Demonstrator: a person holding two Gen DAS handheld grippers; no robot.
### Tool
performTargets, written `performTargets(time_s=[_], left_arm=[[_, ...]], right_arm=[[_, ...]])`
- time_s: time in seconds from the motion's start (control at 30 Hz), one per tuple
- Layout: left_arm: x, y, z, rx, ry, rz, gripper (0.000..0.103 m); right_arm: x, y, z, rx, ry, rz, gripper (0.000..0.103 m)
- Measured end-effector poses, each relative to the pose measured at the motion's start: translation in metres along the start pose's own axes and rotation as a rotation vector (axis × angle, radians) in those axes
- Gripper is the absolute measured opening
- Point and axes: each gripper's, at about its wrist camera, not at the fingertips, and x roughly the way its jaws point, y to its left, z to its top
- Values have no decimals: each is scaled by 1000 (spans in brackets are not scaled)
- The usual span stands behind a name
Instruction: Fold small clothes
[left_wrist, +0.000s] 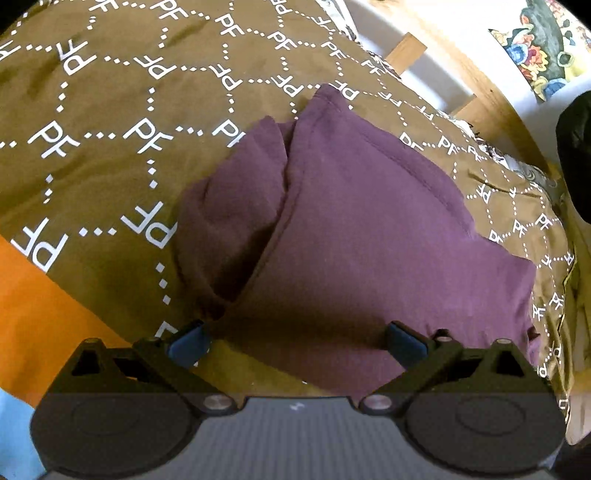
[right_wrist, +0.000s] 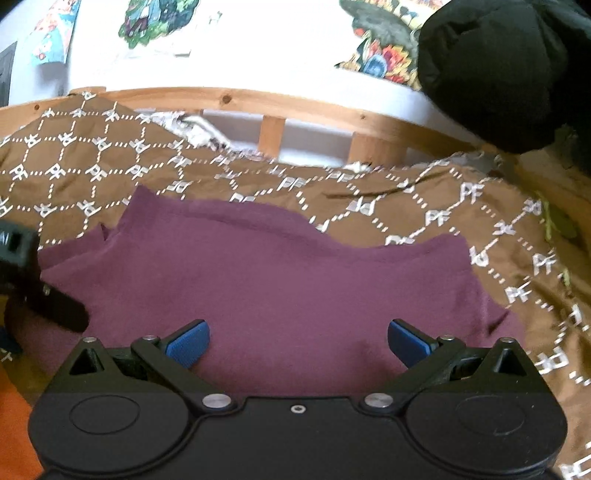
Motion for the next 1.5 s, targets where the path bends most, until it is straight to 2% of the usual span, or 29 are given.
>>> performTargets(time_s=[0.33, 0.57, 0.77, 0.97, 1.1, 1.27, 1.37, 1.5], left_arm=[[-3, 1, -2, 20, -14, 7, 103], [3, -4, -1, -1, -54, 43, 103], [11, -9, -3, 41, -114, 82, 103], [8, -2, -10, 29, -166, 46, 103], [8, -4, -12, 40, -173, 58, 103], [5, 0, -12, -9, -180, 56, 102], [5, 0, -14, -25, -203, 72, 99], [4, -8, -19, 28, -210, 128, 92]], right_arm=[[2, 20, -18, -73, 18, -45, 102], [-1, 27, -28, -89, -13, -94, 102], [-2, 19, -32, -32, -16, -67, 102], [-3, 17, -38, -6, -38, -57, 102], [-3, 16, -39, 2, -43, -54, 102], [-4, 13, -39, 19, -41, -44, 102], [-4, 13, -37, 17, -19, -45, 102], [-1, 8, -24, -5, 80, -12, 102]])
